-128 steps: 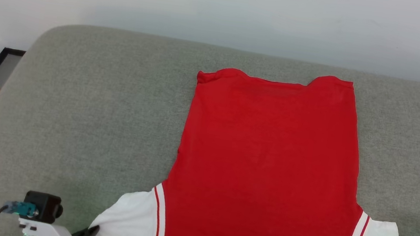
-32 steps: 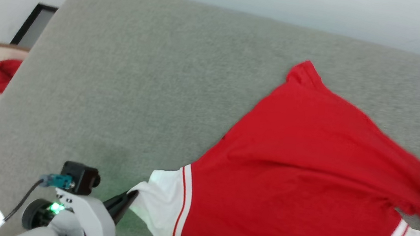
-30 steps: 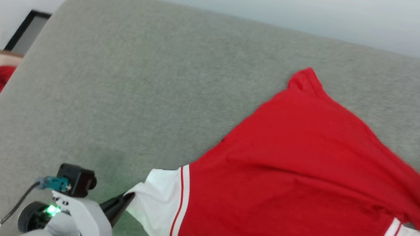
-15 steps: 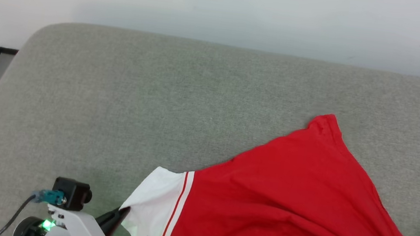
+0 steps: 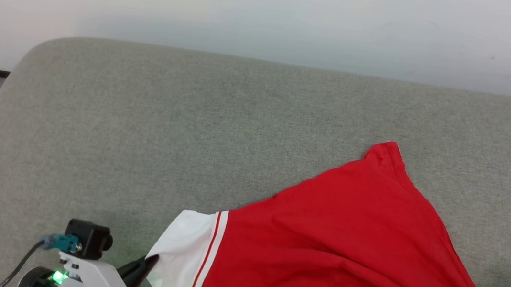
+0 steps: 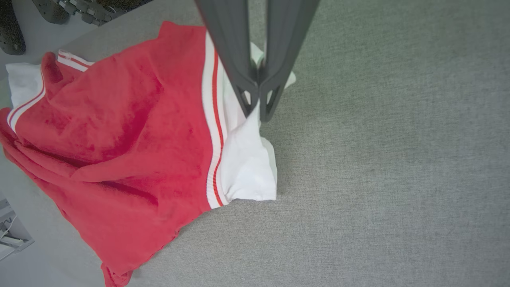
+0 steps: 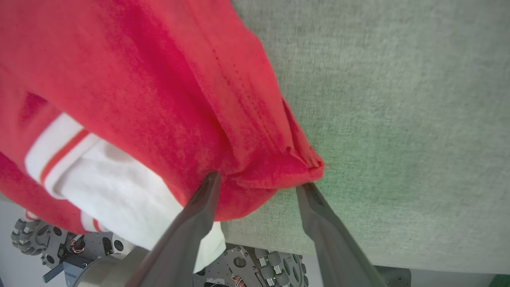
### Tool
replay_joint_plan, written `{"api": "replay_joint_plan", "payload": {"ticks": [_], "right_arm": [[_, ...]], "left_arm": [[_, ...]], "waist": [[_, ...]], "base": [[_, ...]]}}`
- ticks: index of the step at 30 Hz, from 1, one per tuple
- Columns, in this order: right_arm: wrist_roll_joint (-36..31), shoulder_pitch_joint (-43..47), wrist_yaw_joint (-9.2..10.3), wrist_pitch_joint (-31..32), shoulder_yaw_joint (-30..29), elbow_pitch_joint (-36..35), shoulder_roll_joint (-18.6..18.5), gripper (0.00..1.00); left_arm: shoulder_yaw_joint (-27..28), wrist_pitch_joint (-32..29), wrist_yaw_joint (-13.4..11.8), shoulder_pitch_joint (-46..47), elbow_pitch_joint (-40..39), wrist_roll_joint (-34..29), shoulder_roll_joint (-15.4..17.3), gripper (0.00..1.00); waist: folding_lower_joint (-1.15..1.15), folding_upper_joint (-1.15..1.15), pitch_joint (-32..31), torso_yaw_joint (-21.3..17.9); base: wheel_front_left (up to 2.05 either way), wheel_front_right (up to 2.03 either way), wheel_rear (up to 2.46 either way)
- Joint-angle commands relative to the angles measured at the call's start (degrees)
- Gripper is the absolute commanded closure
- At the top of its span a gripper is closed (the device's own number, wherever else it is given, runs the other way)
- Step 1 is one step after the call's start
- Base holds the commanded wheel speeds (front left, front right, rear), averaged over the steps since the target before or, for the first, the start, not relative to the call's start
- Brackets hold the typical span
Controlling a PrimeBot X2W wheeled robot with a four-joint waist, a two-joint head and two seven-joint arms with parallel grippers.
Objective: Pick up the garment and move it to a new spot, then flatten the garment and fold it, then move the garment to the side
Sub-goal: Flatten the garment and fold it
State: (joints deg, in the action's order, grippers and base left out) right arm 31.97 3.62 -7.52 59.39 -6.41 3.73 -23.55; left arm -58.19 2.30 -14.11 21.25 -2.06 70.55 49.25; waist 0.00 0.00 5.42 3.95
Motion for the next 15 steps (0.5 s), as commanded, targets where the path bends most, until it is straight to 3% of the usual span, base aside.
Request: {"api": "replay_joint_plan", "payload": {"ticks": [1, 11, 15], "right_arm": [[-0.04, -1.04, 0.06, 1.10, -0.27, -1.72, -0.52, 0.00], [-1.25, -3.91, 0.05, 4.90, -2.17, -11.42, -0.79, 0.00], [-1.90, -8.68, 0.05, 2.17, -1.12, -15.43, -0.95, 0.00]], "left_arm": [[0.08, 0.30, -0.13, -0.50, -0.20, -0.01, 0.25, 1.00], [0.10, 0.52, -1.01, -1.08, -1.37, -0.08, 0.49, 1.00], [0.03, 0.22, -1.28, -0.56, -1.83, -0.49, 0.25, 1.00]], "waist": [[0.00, 0.00, -0.16, -0.26], [0.00, 0.00, -0.22, -0.19], [0.00, 0.00, 0.33, 0.38]], "base": [[0.00, 0.00, 0.00], [0.00, 0.00, 0.00], [0.00, 0.00, 0.00]]}}
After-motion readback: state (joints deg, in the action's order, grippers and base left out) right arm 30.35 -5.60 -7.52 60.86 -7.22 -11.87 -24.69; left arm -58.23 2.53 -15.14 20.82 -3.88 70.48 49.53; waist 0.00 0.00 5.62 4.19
